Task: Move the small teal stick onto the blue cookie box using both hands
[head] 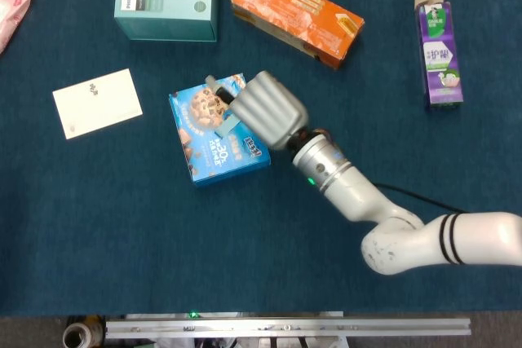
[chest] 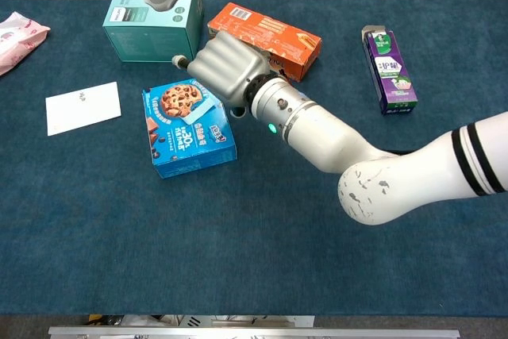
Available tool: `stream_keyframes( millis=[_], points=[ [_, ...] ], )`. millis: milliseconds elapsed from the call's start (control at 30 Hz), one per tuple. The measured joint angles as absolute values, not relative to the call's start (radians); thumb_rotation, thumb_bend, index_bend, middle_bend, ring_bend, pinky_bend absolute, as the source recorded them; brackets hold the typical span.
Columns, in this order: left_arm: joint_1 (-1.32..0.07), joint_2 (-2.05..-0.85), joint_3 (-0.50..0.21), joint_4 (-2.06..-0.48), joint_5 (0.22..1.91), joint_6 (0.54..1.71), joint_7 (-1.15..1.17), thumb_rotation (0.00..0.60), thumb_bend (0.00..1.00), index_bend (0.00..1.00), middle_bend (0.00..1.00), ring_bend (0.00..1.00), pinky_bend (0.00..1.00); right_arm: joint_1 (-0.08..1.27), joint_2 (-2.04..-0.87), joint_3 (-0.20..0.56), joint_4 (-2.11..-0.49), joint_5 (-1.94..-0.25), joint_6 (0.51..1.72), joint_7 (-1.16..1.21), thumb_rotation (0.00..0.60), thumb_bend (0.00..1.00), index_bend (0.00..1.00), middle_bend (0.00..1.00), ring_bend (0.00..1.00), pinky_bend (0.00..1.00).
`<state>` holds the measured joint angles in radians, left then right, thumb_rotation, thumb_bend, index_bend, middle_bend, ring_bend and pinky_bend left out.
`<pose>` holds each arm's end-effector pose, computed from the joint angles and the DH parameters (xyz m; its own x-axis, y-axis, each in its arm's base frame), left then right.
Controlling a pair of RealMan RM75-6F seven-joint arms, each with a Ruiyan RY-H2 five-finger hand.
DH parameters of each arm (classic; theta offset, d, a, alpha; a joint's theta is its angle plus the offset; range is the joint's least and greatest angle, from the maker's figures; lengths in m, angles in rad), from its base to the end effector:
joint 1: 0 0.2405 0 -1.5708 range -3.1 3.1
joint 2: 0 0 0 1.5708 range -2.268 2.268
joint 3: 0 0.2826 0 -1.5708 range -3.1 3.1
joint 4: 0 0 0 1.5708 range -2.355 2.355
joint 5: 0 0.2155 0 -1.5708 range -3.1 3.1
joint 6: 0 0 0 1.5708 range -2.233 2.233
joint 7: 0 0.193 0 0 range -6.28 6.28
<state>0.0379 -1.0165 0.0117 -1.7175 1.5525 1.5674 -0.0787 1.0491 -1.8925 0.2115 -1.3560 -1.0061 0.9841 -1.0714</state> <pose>-0.3374 0.1778 0.1903 0.3222 0.0256 0.9463 0.9446 0.0570 -0.3231 0.0045 -0.3836 -0.1452 0.7943 0.1311 0.5932 -0.3953 -0.6298 0.6686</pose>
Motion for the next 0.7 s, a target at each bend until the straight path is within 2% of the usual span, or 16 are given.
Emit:
stream_keyframes(
  millis=[100, 167, 233, 333, 367, 467, 567, 700],
  points=[
    [0.024, -1.009, 0.008, -1.719, 1.554, 1.551, -0.082, 0.6, 0.34, 0.14, 0.15, 0.15, 0.1, 1.028, -1.851, 0.218, -1.415, -0.981, 1.008, -1.067, 0.6, 0.08, 0.13, 0.95, 1.0, 1.0],
    [0.011, -1.004, 0.004, -1.72, 1.558, 1.538, -0.089, 0.6, 0.34, 0.14, 0.16, 0.15, 0.15, 1.011, -1.816, 0.221, -1.461, -0.964, 1.024, -1.061, 0.6, 0.09, 0.17, 0.92, 1.0, 1.0],
    [-0.003, -1.001, 0.0, -1.72, 1.562, 1.525, -0.092, 0.6, 0.34, 0.14, 0.18, 0.19, 0.2, 0.988, -1.766, 0.224, -1.524, -0.942, 1.041, -1.05, 0.6, 0.13, 0.24, 0.88, 0.97, 1.0],
    [-0.024, -1.001, -0.006, -1.714, 1.571, 1.505, -0.092, 0.6, 0.34, 0.14, 0.22, 0.27, 0.3, 0.947, -1.676, 0.226, -1.626, -0.911, 1.062, -1.016, 0.6, 0.19, 0.39, 0.84, 0.87, 0.99],
    [-0.031, -1.001, -0.007, -1.712, 1.573, 1.497, -0.092, 0.6, 0.34, 0.14, 0.24, 0.3, 0.34, 0.933, -1.645, 0.226, -1.657, -0.903, 1.068, -1.0, 0.6, 0.2, 0.43, 0.83, 0.82, 0.91],
    [-0.057, -1.003, -0.012, -1.705, 1.579, 1.467, -0.089, 0.6, 0.34, 0.14, 0.29, 0.37, 0.44, 0.88, -1.535, 0.218, -1.753, -0.882, 1.089, -0.945, 0.6, 0.24, 0.46, 0.79, 0.7, 0.68],
    [-0.088, -1.005, -0.019, -1.698, 1.584, 1.435, -0.092, 0.6, 0.34, 0.14, 0.33, 0.42, 0.52, 0.817, -1.424, 0.196, -1.837, -0.878, 1.119, -0.888, 0.6, 0.32, 0.46, 0.75, 0.65, 0.64],
    [-0.129, -1.014, -0.029, -1.68, 1.596, 1.399, -0.095, 0.6, 0.34, 0.14, 0.41, 0.49, 0.61, 0.712, -1.285, 0.141, -1.934, -0.895, 1.18, -0.796, 0.6, 0.37, 0.46, 0.72, 0.63, 0.64]
  ],
)
